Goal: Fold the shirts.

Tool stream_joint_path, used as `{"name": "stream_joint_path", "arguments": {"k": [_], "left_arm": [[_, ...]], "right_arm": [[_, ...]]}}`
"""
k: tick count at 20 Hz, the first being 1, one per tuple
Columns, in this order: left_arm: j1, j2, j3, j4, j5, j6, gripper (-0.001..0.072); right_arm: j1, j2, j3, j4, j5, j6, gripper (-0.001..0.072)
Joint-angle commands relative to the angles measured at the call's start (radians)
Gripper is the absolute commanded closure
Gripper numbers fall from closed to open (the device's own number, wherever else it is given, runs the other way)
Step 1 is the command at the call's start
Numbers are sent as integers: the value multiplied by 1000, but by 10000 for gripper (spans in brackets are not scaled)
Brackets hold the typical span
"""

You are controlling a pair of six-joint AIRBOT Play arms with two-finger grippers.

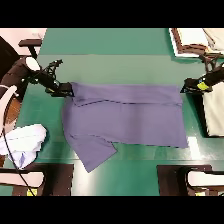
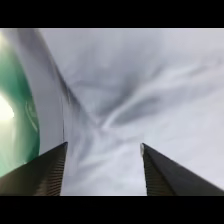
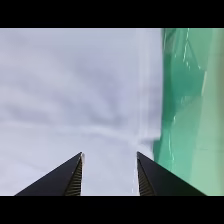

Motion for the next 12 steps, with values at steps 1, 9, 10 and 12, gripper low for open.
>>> {"name": "stream_joint_path", "arguments": {"k": [1,9,10,12], "left_arm": [[-2,157,-126,28,-32,-31,169],[-2,621,-783,-54,-45,-114,169],[-2,649,-834,-90,-34,-114,169],[-2,658,-903,-158,-4,-109,169]], "right_arm": [[-1,123,-11,2,63,-1,324],[74,342,-11,2,41,0,324],[77,349,-11,2,39,0,325],[77,352,-11,2,40,0,324]]}}
